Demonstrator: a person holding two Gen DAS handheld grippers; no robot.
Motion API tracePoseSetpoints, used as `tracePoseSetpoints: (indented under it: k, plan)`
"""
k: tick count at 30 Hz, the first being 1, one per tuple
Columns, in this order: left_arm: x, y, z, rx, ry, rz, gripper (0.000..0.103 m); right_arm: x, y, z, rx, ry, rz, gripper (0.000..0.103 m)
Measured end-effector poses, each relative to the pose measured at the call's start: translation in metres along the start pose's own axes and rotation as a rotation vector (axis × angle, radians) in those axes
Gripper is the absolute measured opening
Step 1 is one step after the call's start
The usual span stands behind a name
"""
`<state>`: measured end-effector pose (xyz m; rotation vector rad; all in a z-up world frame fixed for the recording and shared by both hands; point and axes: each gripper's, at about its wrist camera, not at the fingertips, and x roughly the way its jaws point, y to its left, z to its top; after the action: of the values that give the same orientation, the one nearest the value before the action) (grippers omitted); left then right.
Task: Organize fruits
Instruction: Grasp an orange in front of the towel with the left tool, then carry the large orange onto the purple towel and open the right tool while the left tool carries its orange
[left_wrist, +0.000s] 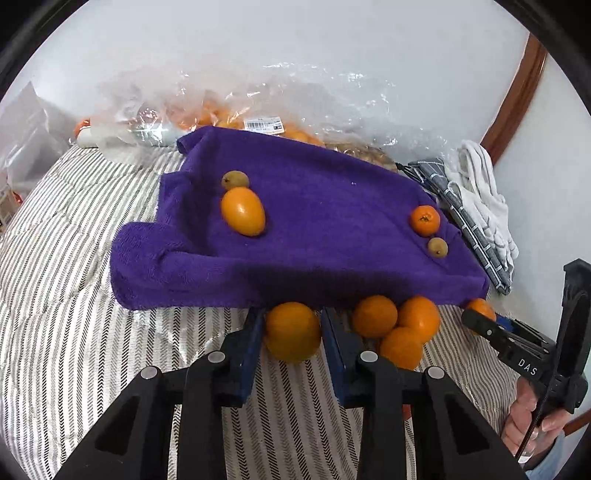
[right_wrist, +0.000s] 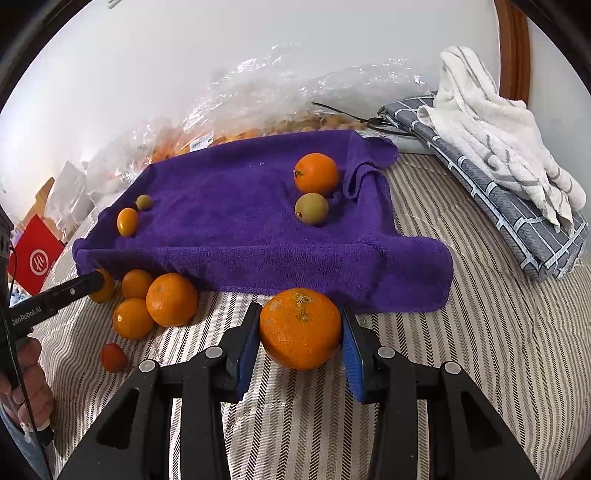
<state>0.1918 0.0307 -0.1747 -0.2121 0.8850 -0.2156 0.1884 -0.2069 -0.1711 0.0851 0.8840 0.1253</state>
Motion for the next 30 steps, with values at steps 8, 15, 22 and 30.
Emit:
tracePoseSetpoints:
  k: [8,15,22,30]
  plan:
    - [0.009,-0.002,-0.001,0.008,0.033,0.007,0.033,0.002,0.004,-0.001,-0.013,0.007,-0.001,0.041]
    - [0.006,0.002,-0.001,-0.008,0.012,-0.010,0.031,0.002,0.005,-0.001,-0.022,0.006,-0.003,0.041]
    - [-0.015,-0.001,0.002,0.007,-0.095,-0.049,0.031,-0.009,0.007,-0.002,-0.025,-0.043,0.048,0.041]
    - [-0.028,0.003,0.008,0.005,-0.171,-0.028,0.031,-0.027,0.020,-0.002,-0.082,-0.133,0.042,0.041]
